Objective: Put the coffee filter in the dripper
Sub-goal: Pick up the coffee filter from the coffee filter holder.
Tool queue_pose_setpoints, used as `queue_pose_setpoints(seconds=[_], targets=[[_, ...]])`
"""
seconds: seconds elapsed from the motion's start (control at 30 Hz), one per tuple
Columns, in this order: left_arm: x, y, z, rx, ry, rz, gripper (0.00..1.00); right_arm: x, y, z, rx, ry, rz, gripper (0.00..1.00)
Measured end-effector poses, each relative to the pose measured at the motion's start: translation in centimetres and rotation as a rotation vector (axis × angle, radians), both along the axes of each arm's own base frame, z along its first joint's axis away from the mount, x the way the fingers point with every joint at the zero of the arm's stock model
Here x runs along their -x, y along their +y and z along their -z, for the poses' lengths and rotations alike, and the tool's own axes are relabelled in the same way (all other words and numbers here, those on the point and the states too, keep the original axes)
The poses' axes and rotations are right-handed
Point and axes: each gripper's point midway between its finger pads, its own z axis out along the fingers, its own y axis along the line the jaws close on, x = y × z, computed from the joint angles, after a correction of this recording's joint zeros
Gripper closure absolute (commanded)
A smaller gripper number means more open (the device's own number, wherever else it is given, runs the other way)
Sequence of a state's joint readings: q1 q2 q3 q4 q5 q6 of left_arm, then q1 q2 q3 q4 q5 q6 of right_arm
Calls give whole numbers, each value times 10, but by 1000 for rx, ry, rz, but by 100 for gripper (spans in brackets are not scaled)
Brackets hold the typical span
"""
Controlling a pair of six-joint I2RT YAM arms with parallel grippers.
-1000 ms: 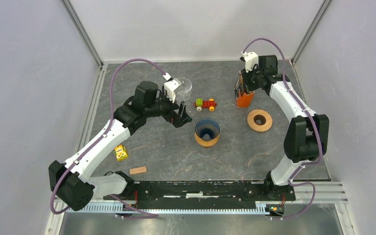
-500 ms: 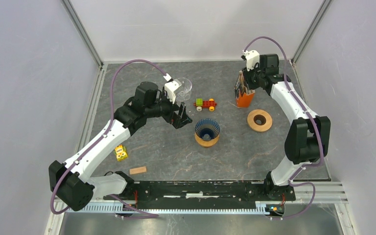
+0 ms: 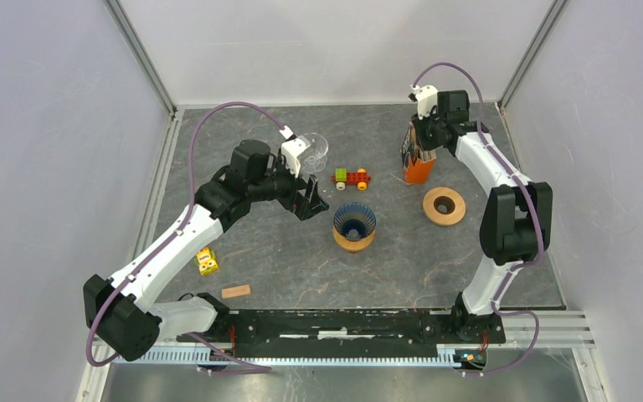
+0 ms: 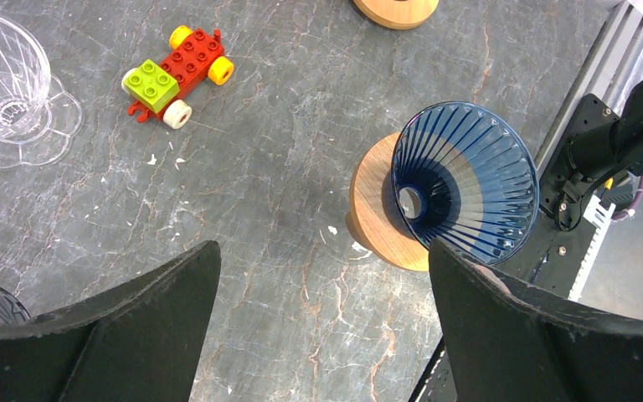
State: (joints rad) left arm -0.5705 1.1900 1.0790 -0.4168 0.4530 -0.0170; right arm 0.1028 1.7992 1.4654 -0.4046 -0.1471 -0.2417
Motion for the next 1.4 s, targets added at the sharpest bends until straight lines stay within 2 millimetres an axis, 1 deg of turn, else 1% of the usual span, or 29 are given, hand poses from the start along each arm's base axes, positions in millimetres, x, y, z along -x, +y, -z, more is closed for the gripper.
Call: queue_pose_setpoints(seconds=[0.2, 0.57, 0.8, 0.93, 1.13, 1.33, 1.4], targets=[[0, 0, 0, 1, 0, 1, 0, -5, -6, 10, 26, 9, 25, 75], [0, 0, 0, 1, 1, 2, 0, -16, -7, 2, 31, -25, 35, 77], [1, 0, 1, 0, 2, 2, 0, -19, -7, 14, 36, -5, 37, 79], [1, 0, 2, -1, 4, 2, 0, -19, -7, 19, 37, 4, 37, 84], [1, 0, 2, -2, 5, 2, 0, -20, -7, 18, 35, 2, 39, 93], [1, 0, 3, -2, 6, 2, 0, -24, -7, 11, 31, -14, 41, 99], [1, 0, 3, -2, 6, 2, 0, -25, -6, 8, 28, -20, 42, 100]])
